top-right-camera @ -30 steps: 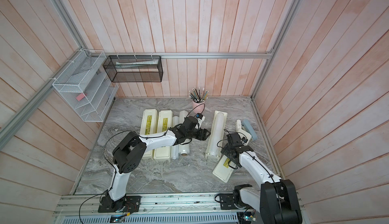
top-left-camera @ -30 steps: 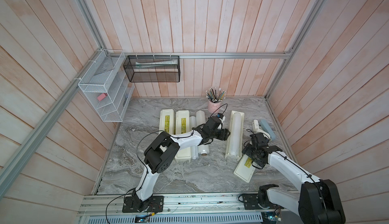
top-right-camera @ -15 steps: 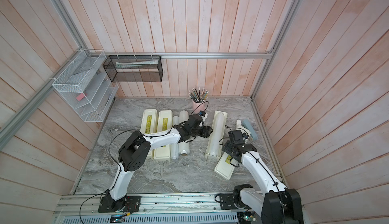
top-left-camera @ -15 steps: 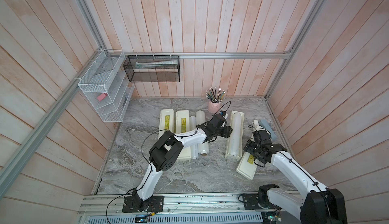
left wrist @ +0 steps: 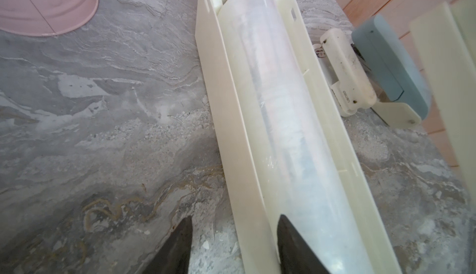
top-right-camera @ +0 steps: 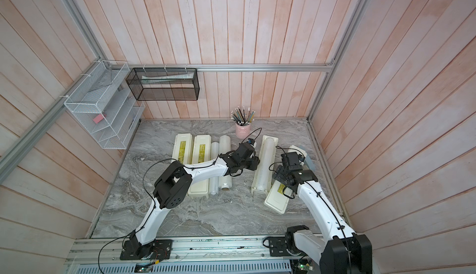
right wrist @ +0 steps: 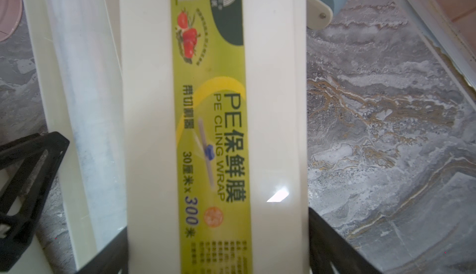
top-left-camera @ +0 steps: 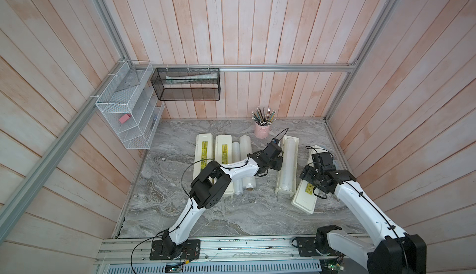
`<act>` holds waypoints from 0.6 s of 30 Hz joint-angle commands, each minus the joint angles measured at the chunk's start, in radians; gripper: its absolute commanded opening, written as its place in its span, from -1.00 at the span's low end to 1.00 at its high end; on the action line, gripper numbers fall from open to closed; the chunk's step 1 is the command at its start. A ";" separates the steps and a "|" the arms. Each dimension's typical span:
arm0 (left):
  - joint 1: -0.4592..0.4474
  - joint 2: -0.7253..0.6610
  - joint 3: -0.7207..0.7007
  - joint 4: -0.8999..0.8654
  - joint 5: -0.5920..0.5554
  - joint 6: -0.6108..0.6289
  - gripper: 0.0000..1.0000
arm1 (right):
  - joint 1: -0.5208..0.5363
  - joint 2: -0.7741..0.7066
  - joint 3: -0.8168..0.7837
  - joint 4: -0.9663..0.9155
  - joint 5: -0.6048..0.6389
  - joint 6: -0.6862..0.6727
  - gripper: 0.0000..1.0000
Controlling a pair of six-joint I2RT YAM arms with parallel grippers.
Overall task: Put plastic wrap rolls into dispensers
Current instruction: Pick up the lid from the center of the board, then move the plastic wrap cutting box to the center of the board.
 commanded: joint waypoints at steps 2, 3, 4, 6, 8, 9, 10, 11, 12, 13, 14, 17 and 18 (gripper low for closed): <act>-0.032 0.043 0.032 -0.031 -0.116 0.040 -0.03 | -0.006 -0.001 0.035 -0.021 0.022 -0.026 0.29; -0.040 0.047 0.037 -0.033 -0.132 0.048 -0.05 | -0.005 -0.004 0.036 -0.021 0.022 -0.026 0.30; -0.043 0.051 0.038 -0.034 -0.141 0.051 -0.07 | -0.006 -0.006 0.037 -0.021 0.022 -0.027 0.29; -0.043 0.055 0.039 -0.041 -0.143 0.041 -0.13 | -0.007 -0.008 0.041 -0.021 0.021 -0.030 0.30; -0.043 0.056 0.039 -0.047 -0.134 0.034 -0.26 | -0.007 -0.007 0.044 -0.017 0.019 -0.036 0.29; -0.043 0.058 0.039 -0.047 -0.130 0.031 -0.30 | -0.009 -0.003 0.046 -0.014 0.016 -0.038 0.29; -0.043 0.058 0.040 -0.049 -0.127 0.029 -0.35 | -0.009 0.000 0.049 -0.012 0.014 -0.041 0.30; -0.043 0.056 0.039 -0.054 -0.125 0.026 -0.36 | -0.010 0.003 0.053 -0.008 0.013 -0.044 0.29; -0.042 0.055 0.039 -0.057 -0.125 0.025 -0.36 | -0.011 0.006 0.055 -0.005 0.012 -0.046 0.29; -0.043 0.052 0.039 -0.062 -0.125 0.022 -0.38 | -0.011 0.009 0.057 -0.002 0.009 -0.048 0.30; -0.043 0.049 0.037 -0.069 -0.127 0.019 -0.46 | -0.011 0.012 0.058 0.002 0.006 -0.050 0.30; -0.059 0.034 0.038 -0.089 -0.134 0.022 -0.62 | -0.012 0.018 0.060 0.016 -0.004 -0.055 0.30; -0.080 0.027 0.038 -0.097 -0.149 0.023 -0.67 | -0.012 0.020 0.061 0.019 -0.007 -0.056 0.30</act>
